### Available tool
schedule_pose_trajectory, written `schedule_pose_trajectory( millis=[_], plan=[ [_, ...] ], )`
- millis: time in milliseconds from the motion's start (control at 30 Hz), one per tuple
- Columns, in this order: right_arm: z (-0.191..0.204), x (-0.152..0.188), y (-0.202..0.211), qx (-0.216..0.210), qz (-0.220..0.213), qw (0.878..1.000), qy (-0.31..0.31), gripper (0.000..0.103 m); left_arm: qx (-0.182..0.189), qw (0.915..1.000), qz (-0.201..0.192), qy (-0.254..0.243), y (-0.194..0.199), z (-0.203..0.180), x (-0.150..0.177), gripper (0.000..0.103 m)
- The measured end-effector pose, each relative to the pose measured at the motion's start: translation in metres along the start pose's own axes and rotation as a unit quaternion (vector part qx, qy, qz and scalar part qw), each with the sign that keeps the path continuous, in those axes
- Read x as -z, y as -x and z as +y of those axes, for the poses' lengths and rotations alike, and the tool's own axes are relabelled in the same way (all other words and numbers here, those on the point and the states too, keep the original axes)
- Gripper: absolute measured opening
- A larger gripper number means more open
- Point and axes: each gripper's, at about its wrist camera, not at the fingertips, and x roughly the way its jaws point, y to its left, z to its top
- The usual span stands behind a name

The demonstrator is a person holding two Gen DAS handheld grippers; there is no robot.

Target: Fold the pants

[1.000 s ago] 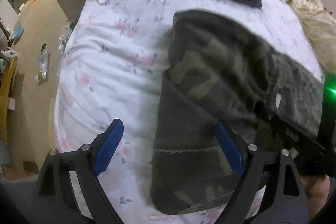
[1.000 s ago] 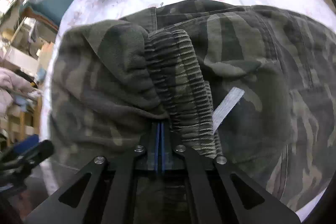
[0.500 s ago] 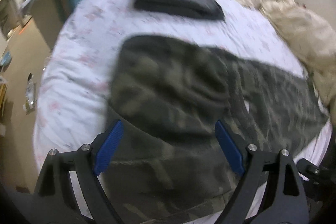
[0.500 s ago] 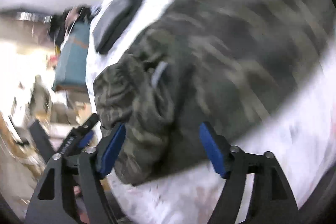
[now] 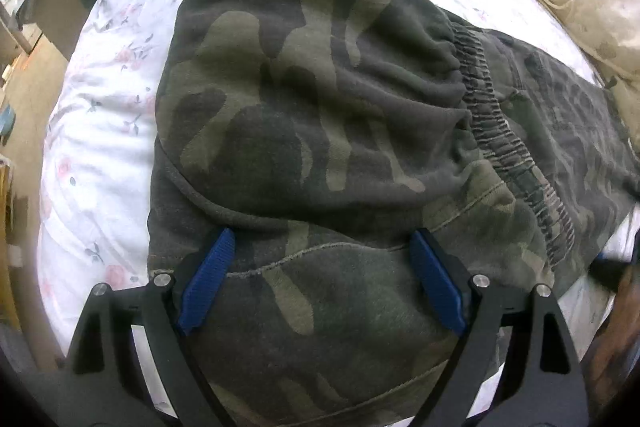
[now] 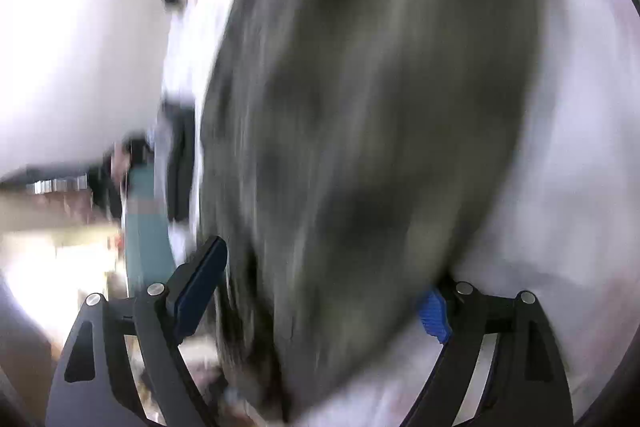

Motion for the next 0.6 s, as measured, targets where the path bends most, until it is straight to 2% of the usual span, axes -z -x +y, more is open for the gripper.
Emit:
schedule_pose_trajectory(
  millis=[67, 167, 367, 467, 500, 600],
  plan=[
    [-0.01, -0.041, 0.011, -0.024, -0.039, 0.998, -0.04, 0.087, 0.001, 1.0, 0.001, 0.001, 0.0, 0.0, 0.001, 0.087],
    [-0.009, -0.086, 0.024, -0.037, -0.081, 0.995, -0.04, 0.086, -0.001, 1.0, 0.003, 0.001, -0.001, 0.0, 0.001, 0.087],
    [-0.018, -0.146, 0.058, -0.028, -0.176, 0.982, -0.06, 0.082, -0.002, 1.0, 0.009, 0.003, -0.004, -0.002, -0.002, 0.088],
    [-0.03, -0.17, 0.074, -0.038, -0.216, 0.972, -0.08, 0.079, -0.001, 0.9999, 0.012, 0.004, -0.005, -0.001, -0.004, 0.088],
    [-0.031, -0.176, 0.077, -0.033, -0.228, 0.97, -0.082, 0.077, -0.001, 0.9999, 0.012, 0.004, -0.005, -0.002, -0.004, 0.088],
    [-0.036, -0.189, 0.091, 0.014, -0.26, 0.963, -0.073, 0.05, 0.001, 0.9999, 0.015, 0.004, -0.007, -0.001, -0.005, 0.088]
  ],
)
